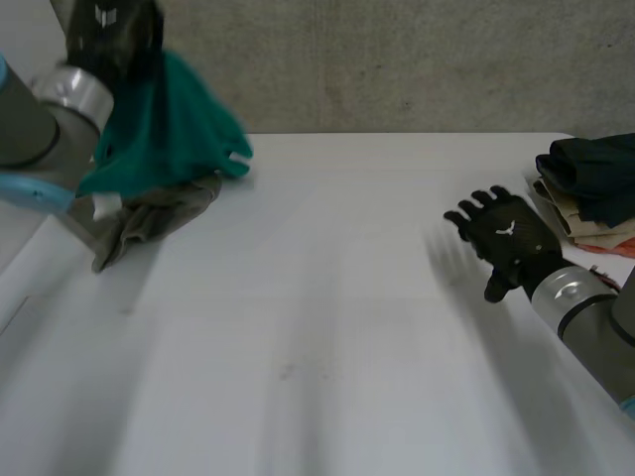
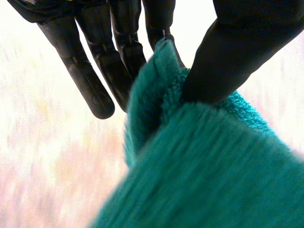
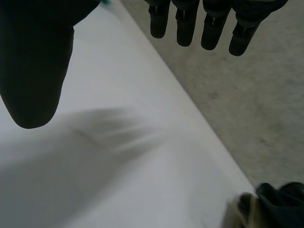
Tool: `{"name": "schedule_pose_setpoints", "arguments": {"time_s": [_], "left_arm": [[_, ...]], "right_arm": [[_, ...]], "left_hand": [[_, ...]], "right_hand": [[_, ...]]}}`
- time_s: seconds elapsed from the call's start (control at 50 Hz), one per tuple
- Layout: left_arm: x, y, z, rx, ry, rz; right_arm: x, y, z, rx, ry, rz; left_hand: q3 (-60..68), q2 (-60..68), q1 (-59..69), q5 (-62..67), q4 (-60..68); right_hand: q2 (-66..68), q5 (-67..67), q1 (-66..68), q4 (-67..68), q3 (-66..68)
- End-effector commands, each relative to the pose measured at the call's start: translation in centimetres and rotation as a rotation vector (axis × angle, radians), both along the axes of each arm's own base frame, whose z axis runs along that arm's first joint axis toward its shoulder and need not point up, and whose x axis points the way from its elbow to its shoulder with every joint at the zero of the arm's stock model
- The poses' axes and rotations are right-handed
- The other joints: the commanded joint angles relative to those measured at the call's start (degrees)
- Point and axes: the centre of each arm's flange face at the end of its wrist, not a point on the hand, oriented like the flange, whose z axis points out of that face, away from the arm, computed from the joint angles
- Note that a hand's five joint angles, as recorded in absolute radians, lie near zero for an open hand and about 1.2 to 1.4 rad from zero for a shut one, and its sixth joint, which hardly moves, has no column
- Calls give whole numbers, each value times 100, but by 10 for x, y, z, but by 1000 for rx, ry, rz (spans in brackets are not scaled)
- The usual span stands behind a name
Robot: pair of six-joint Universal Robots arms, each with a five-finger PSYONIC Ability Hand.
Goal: Fold the laundry.
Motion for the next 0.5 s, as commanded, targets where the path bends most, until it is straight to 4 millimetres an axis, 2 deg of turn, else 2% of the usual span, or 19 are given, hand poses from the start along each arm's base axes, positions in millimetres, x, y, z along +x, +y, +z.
{"name": "schedule_pose_setpoints", "arguments": {"time_s": [0.02,0.08,0.14,0.22,0.24,0.3,0.32,0.36,0.38,0.4,0.44,0.46,0.5], "left_arm": [[-48,107,112,-113,316,-311],[-66,127,114,-77,370,-385],[-79,137,107,-48,371,-415],[-104,136,44,136,318,-431],[-115,138,12,230,285,-438],[-130,147,-35,361,221,-445],[-137,153,-63,434,169,-442],[-142,159,-90,498,114,-435],[-147,166,-110,551,64,-437],[-149,170,-119,579,43,-440],[-151,179,-130,622,7,-446],[-152,187,-133,654,-19,-454],[-151,191,-131,671,-26,-454]], "right_arm": [[-9,-3,27,-34,-96,-105],[-11,-2,32,-10,-163,-125],[-16,-3,39,-4,-213,-148],[-23,-6,45,-14,-234,-172],[-24,-6,45,-15,-235,-175],[-28,-10,47,-25,-233,-190],[-30,-11,47,-25,-233,-195],[-33,-12,47,-25,-232,-206],[-34,-13,47,-25,-232,-207],[-34,-13,47,-26,-231,-207],[-34,-11,46,-9,-225,-209],[-34,-10,45,0,-223,-210],[-33,-7,44,36,-215,-211]], "left_hand": [[1188,1154,1564,1488,1141],[1188,1154,1564,1488,1141],[1188,1154,1564,1488,1141],[1188,1154,1564,1488,1141],[1188,1154,1564,1488,1141],[1188,1154,1564,1488,1141],[1188,1154,1564,1488,1141],[1188,1154,1564,1488,1141],[1188,1154,1564,1488,1141],[974,940,1349,1274,927],[-1690,-1724,-1314,-1390,-1737],[-3568,-3602,-3192,-3268,-3615],[-4005,-4039,-3630,-3706,-4053]], "right_hand": [[-214,-279,-293,-211,-210],[-214,-279,-293,-211,-210],[-214,-279,-293,-211,-210],[-214,-279,-293,-211,-210],[-214,-279,-293,-211,-210],[-214,-279,-293,-211,-210],[-214,-279,-293,-211,-210],[-214,-279,-293,-211,-210],[-214,-279,-293,-211,-210],[-214,-279,-293,-211,-210],[-214,-279,-293,-211,-210],[-214,-279,-293,-211,-210],[-214,-279,-293,-211,-210]]}}
